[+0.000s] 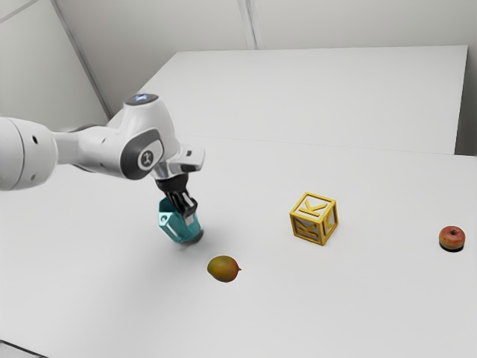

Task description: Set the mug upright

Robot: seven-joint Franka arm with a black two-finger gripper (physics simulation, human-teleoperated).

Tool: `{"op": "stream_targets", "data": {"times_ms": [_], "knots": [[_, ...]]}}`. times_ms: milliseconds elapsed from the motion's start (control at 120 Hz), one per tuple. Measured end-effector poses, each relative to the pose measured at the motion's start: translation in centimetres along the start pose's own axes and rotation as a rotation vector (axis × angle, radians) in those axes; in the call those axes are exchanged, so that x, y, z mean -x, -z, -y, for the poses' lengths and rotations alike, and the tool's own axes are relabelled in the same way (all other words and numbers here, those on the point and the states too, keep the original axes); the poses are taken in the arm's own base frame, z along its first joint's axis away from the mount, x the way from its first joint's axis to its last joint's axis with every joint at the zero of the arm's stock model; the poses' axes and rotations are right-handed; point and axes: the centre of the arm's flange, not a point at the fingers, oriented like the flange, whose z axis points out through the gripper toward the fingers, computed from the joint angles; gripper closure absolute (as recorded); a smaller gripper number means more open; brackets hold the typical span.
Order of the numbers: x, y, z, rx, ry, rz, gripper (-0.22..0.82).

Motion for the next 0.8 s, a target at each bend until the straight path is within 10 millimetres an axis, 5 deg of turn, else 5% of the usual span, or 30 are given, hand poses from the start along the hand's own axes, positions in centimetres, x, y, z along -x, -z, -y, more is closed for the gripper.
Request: {"op": "stream_targets", "data": {"times_ms": [358,600,800], "knots": [[-0.1,-1.5,0.1,0.004,0.102,0.023,0.76],[-0.2,-1.0,-0.4,0.001,0.138,0.016,0.59],[-0.6,1.8,-2.1,-0.036,0.134,-0.022,0.34]]}}
